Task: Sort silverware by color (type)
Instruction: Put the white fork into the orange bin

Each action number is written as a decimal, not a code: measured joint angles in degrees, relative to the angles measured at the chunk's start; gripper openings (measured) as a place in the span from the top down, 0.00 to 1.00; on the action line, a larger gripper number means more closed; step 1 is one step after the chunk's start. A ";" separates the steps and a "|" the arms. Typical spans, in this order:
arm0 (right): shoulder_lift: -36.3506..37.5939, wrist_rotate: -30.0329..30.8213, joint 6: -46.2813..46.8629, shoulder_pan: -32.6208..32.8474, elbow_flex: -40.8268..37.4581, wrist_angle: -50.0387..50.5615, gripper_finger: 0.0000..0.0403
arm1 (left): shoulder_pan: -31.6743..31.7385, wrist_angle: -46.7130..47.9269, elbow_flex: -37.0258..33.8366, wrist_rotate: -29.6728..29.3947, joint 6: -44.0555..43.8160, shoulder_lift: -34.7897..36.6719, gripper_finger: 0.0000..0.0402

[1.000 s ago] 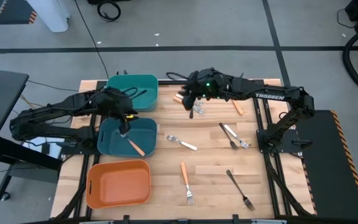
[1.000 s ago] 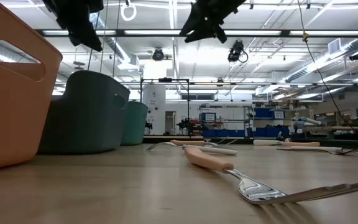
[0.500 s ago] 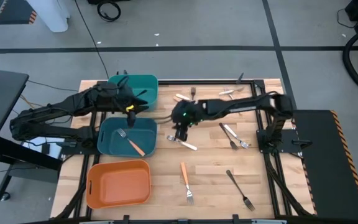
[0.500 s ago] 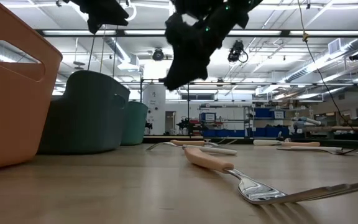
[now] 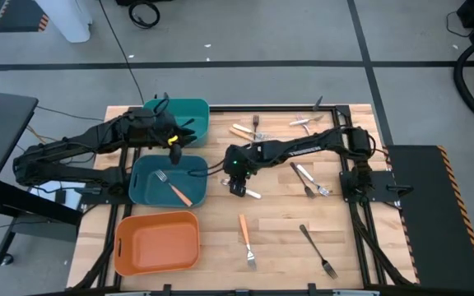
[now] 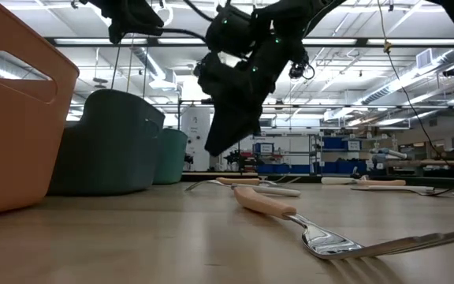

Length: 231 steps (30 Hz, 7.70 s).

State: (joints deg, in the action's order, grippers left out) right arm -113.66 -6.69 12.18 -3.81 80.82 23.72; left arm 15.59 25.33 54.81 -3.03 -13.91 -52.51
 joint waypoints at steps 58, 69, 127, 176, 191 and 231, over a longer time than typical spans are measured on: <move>20.89 11.82 5.61 -2.68 -4.09 -0.69 0.99 | 0.00 -1.23 0.00 -0.38 -6.54 -0.02 0.71; 26.51 10.23 -2.18 -3.53 -3.98 -30.91 1.00 | -0.03 -12.80 0.00 -0.31 -9.84 -0.07 0.71; 24.74 3.88 1.21 -3.40 -3.96 -38.23 1.00 | 0.00 -36.17 0.00 15.13 -16.81 -7.62 0.71; 28.58 0.53 4.23 -3.35 -3.98 -34.80 0.73 | -0.55 -35.04 -0.01 29.52 -15.26 -3.55 0.98; 30.38 1.02 4.18 -7.73 -3.98 -25.23 0.73 | -19.00 1.27 0.02 35.72 -24.09 7.66 0.98; 30.35 2.57 4.16 -13.27 -3.98 -19.05 0.73 | -39.39 18.65 0.00 21.86 -28.74 -13.51 0.86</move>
State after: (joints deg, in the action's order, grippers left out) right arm -83.31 -4.12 16.34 -17.08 76.84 4.67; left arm -23.79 43.98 54.81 18.83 -42.65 -66.02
